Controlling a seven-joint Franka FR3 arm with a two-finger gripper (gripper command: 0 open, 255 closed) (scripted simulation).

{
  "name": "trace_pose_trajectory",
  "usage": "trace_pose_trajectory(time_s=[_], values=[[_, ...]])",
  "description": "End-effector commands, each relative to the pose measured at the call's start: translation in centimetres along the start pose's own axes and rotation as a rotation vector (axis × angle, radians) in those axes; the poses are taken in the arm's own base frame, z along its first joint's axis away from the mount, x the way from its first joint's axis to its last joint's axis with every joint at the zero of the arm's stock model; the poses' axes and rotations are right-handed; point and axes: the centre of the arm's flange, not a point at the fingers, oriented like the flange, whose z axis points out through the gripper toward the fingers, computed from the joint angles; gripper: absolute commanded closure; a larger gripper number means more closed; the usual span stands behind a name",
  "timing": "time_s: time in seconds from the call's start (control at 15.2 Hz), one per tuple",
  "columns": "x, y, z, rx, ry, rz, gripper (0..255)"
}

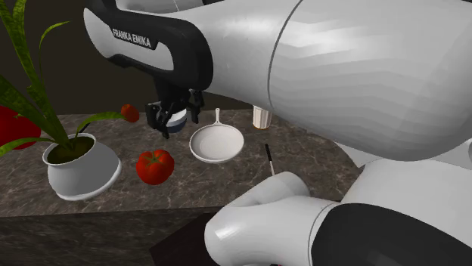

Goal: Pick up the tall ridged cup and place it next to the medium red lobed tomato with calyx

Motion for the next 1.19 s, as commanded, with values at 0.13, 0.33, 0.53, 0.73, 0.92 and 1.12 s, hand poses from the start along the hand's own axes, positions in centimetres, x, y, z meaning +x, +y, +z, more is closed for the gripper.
trace_pose_trajectory(time_s=[0.13,0.33,0.53,0.73,0.92,1.12], values=[[0.3,2.3,0.8,-0.008,0.006,-0.001,0],[0.9,5.8,2.1,-0.021,0.014,-0.001,0],[1.4,9.4,3.3,-0.034,0.023,-0.002,0],[1.9,12.9,4.4,-0.047,0.032,-0.003,0],[2.5,16.5,5.5,-0.059,0.04,-0.004,0],[3.1,20.0,6.5,-0.072,0.049,-0.004,0]])
